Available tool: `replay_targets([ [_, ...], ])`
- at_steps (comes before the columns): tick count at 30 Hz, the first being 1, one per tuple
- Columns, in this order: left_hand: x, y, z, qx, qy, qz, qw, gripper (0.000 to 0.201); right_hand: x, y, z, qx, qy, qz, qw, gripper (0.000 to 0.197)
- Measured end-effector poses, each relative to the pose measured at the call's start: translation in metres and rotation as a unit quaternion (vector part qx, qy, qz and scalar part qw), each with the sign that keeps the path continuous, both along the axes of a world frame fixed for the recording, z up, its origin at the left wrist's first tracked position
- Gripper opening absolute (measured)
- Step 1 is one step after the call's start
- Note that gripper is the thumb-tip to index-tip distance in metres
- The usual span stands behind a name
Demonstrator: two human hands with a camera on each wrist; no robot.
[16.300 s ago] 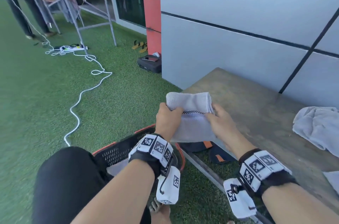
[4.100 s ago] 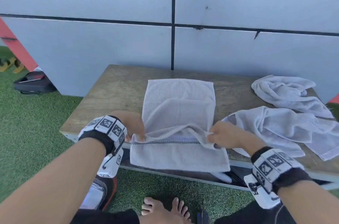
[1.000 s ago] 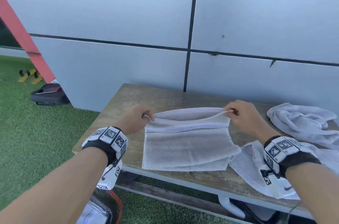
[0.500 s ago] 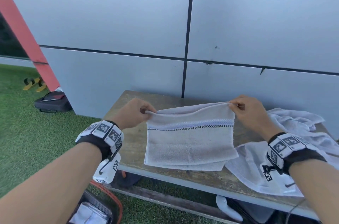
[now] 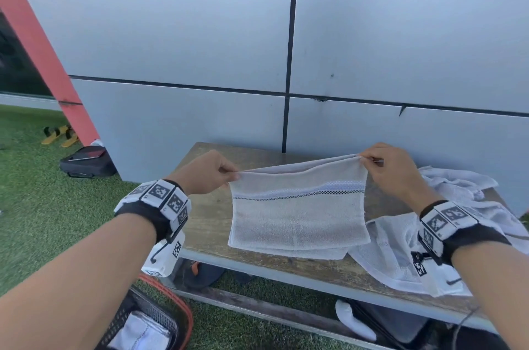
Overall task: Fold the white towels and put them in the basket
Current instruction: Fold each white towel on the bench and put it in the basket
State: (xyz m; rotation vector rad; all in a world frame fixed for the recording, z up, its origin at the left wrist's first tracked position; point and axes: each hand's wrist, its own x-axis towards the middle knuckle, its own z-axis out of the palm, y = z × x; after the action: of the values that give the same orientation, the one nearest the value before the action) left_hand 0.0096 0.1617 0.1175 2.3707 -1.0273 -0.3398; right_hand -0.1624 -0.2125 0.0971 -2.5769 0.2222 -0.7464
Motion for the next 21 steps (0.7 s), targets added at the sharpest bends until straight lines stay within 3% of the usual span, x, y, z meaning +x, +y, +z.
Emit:
replay_targets([
  [8,-0.01,-0.003,0.017,-0.078,-0.034,0.075,0.994,0.007,-0.009,0.005,0.01,0.038,-0.013,-0.026,0.999,0.008],
  [21,-0.003,-0.009,0.051,-0.128,-0.08,0.083,0.985,0.006,-0.014,0.01,0.043,0.045,-0.046,-0.051,0.997,0.009],
])
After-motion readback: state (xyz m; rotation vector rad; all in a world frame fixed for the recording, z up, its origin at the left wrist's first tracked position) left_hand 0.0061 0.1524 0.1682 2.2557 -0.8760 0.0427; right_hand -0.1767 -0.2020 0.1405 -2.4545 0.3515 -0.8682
